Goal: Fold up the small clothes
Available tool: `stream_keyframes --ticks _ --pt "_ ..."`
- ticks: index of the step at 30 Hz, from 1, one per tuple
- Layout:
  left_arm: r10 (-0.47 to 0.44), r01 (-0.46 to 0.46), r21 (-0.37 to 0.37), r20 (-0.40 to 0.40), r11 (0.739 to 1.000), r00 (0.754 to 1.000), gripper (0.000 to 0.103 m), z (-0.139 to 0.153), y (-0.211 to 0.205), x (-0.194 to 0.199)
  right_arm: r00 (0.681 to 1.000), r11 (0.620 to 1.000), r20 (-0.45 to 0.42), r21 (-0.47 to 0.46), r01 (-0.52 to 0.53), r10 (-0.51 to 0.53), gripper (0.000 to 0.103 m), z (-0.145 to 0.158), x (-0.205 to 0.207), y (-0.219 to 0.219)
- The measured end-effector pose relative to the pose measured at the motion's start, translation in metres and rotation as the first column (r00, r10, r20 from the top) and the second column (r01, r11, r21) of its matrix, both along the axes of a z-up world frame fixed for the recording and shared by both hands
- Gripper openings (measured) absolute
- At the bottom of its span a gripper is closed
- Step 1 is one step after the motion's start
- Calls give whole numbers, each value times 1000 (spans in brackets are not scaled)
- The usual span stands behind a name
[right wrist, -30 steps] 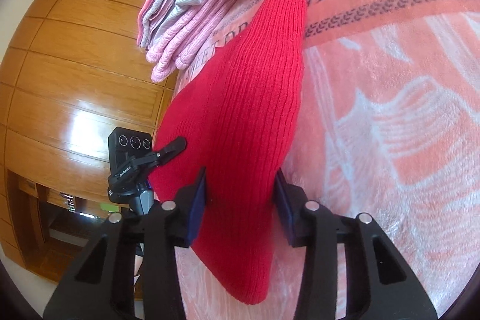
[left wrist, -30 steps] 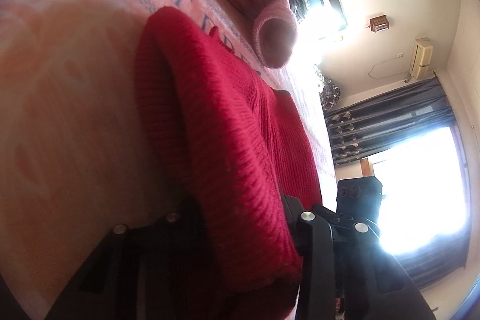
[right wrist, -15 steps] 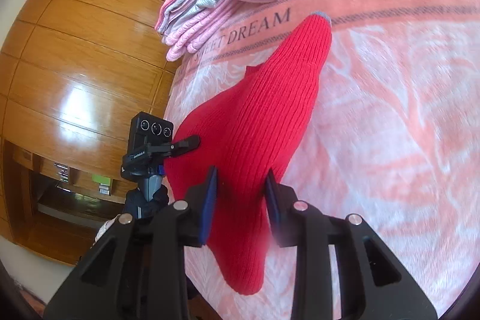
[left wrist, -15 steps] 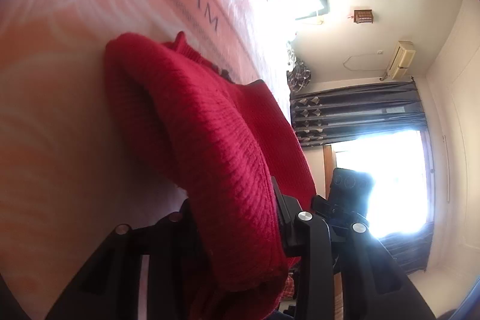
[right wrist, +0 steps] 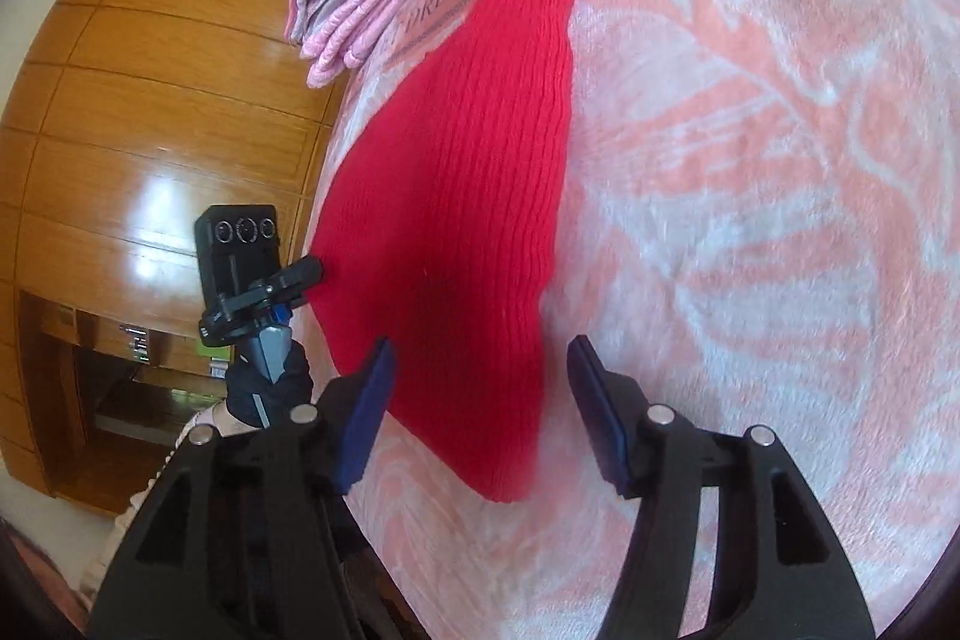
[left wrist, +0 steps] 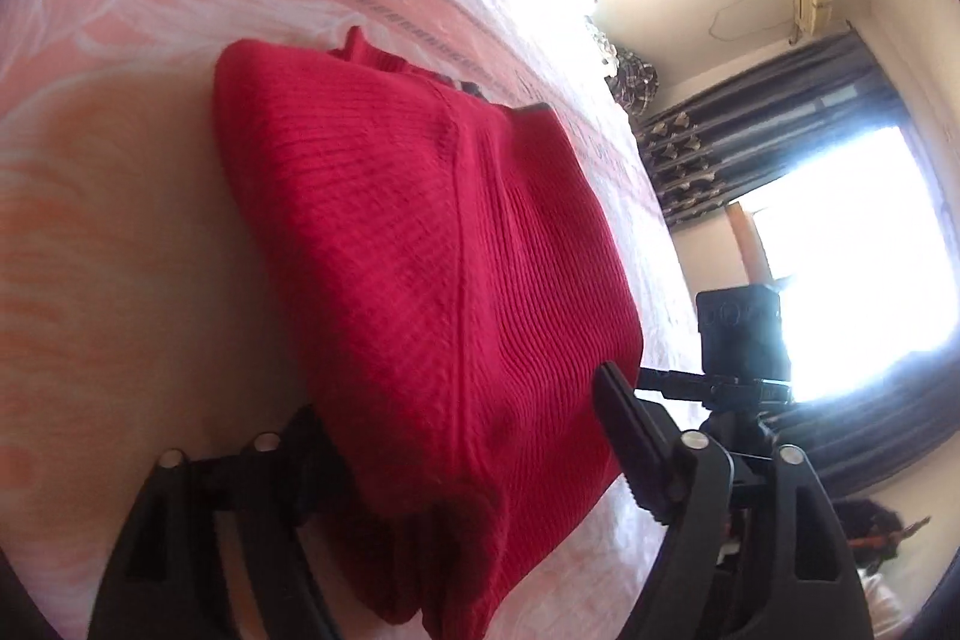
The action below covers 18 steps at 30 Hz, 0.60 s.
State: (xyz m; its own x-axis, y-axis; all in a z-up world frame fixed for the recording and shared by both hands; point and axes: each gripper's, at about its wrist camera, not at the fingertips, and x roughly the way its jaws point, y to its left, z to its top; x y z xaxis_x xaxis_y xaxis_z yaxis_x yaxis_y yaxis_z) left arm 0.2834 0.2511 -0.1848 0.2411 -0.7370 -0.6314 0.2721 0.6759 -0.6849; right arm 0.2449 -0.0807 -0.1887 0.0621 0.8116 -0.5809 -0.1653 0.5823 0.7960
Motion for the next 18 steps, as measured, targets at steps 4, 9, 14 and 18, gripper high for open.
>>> stream_keyframes --ticks 4,9,14,18 --pt "-2 -1 73 42 997 999 80 -3 -9 -13 1000 1000 -20 0 -20 20 42 -13 -5 12" --pt "21 -24 68 38 997 999 76 1 -8 -14 999 999 18 24 -43 43 14 4 -13 18" --pt "3 -12 136 67 991 998 71 -9 -5 -25 997 995 45 -82 -55 59 13 11 -13 32" --pt "-2 -10 140 82 990 997 69 -14 -4 -27 999 992 8 -118 -51 52 13 -13 -10 41"
